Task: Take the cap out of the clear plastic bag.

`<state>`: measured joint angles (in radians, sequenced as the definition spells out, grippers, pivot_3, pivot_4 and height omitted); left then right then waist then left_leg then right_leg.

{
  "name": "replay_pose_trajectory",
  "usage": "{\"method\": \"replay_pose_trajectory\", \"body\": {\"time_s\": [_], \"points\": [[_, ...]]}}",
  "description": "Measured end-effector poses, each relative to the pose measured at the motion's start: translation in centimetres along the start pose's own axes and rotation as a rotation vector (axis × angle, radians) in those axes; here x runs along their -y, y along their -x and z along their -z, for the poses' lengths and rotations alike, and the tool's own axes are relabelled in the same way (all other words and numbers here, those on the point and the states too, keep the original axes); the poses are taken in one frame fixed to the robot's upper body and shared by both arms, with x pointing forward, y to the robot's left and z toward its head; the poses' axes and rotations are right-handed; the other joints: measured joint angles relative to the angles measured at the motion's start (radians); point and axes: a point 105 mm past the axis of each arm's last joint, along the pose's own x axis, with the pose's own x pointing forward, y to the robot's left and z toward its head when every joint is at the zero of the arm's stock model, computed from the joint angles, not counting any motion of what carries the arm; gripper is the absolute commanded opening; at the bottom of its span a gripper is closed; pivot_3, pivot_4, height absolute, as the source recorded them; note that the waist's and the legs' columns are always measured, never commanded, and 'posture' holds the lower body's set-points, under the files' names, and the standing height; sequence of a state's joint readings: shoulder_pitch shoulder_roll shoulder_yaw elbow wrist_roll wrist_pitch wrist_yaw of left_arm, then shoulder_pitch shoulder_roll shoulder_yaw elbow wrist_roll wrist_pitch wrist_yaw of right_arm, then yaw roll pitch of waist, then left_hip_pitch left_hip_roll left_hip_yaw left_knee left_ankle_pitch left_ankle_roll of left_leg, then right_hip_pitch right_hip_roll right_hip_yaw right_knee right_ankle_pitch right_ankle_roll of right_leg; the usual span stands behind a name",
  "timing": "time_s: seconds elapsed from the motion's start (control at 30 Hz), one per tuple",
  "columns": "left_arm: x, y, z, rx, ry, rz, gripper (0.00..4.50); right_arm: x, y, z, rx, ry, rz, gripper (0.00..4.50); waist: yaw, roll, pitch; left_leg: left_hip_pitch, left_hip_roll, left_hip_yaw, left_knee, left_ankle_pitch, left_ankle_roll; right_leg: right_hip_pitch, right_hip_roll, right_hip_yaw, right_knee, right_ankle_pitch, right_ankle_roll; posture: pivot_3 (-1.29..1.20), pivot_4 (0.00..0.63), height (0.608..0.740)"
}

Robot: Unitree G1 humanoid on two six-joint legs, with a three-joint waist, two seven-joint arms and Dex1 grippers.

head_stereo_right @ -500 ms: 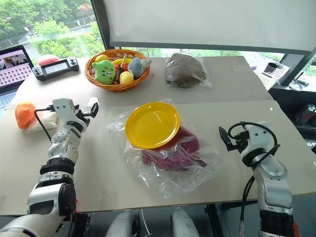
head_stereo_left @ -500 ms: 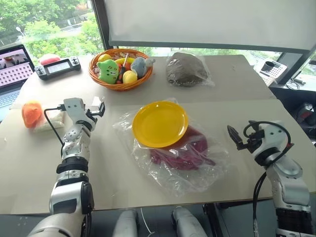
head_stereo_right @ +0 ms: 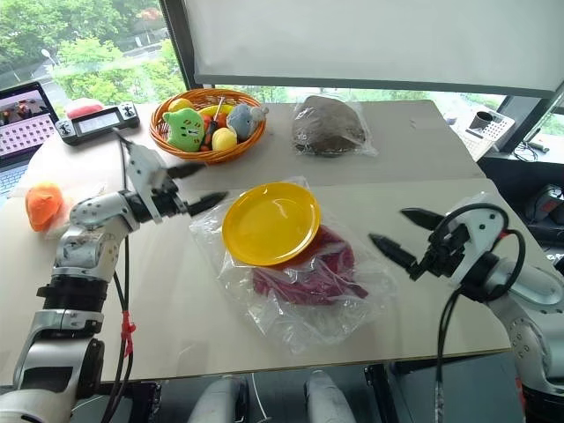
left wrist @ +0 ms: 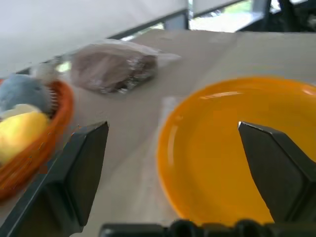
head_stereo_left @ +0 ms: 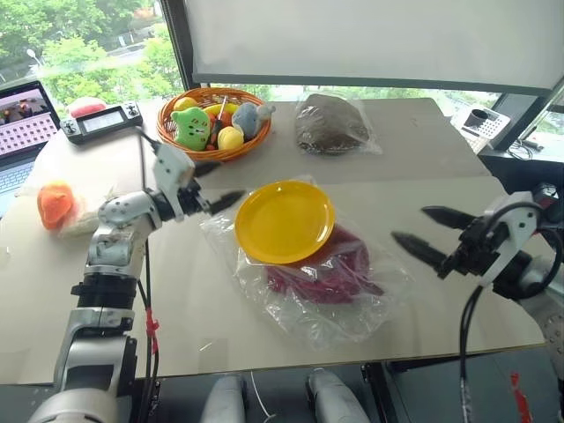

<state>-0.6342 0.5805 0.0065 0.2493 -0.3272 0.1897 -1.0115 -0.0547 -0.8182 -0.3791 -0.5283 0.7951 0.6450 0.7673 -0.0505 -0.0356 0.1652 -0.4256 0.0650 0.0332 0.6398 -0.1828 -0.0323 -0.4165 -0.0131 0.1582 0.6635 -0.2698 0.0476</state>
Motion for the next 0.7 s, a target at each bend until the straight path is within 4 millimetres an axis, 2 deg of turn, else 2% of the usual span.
{"method": "replay_pose_trajectory", "body": {"time_s": [0.07,0.17,0.4,0.5,0.7], "points": [[2.0,-0.2,0.5,-0.043,-0.010,0.109,4.49,-2.9,-0.4,-0.8,-0.001,-0.046,-0.159,4.46,0.002,0.000,0.000,0.000,0.000,-0.002,0.002,0.000,0.000,0.002,0.000,-0.003,0.000,-0.001,0.001,0.00,0.150,0.740],[3.3,0.2,1.2,-0.110,-0.066,0.197,4.49,-4.7,-0.6,-0.9,-0.011,-0.082,-0.248,4.46,0.004,0.000,0.000,0.001,0.000,-0.004,0.003,0.000,0.000,0.005,0.000,-0.004,-0.001,-0.003,0.004,0.00,0.150,0.740],[5.2,0.4,3.8,-0.232,-0.259,0.325,4.49,-4.9,-0.8,0.4,-0.056,-0.112,-0.226,4.46,0.008,0.000,0.000,0.001,0.000,-0.005,0.003,0.000,0.000,0.006,0.000,-0.006,-0.002,-0.004,0.005,0.00,0.150,0.740],[5.0,0.3,4.5,-0.254,-0.316,0.315,4.49,-5.0,-0.8,0.6,-0.060,-0.118,-0.214,4.46,0.008,0.000,0.000,0.001,0.000,-0.005,0.003,0.000,0.001,0.006,0.000,-0.006,-0.002,-0.004,0.004,0.00,0.150,0.740],[4.8,-1.7,5.0,-0.230,-0.436,0.249,4.49,-5.3,-0.8,0.6,-0.055,-0.115,-0.192,4.46,0.009,-0.001,0.000,0.001,0.000,-0.006,0.005,0.000,0.001,0.007,0.000,-0.006,-0.002,-0.004,0.005,0.00,0.150,0.740]]}}
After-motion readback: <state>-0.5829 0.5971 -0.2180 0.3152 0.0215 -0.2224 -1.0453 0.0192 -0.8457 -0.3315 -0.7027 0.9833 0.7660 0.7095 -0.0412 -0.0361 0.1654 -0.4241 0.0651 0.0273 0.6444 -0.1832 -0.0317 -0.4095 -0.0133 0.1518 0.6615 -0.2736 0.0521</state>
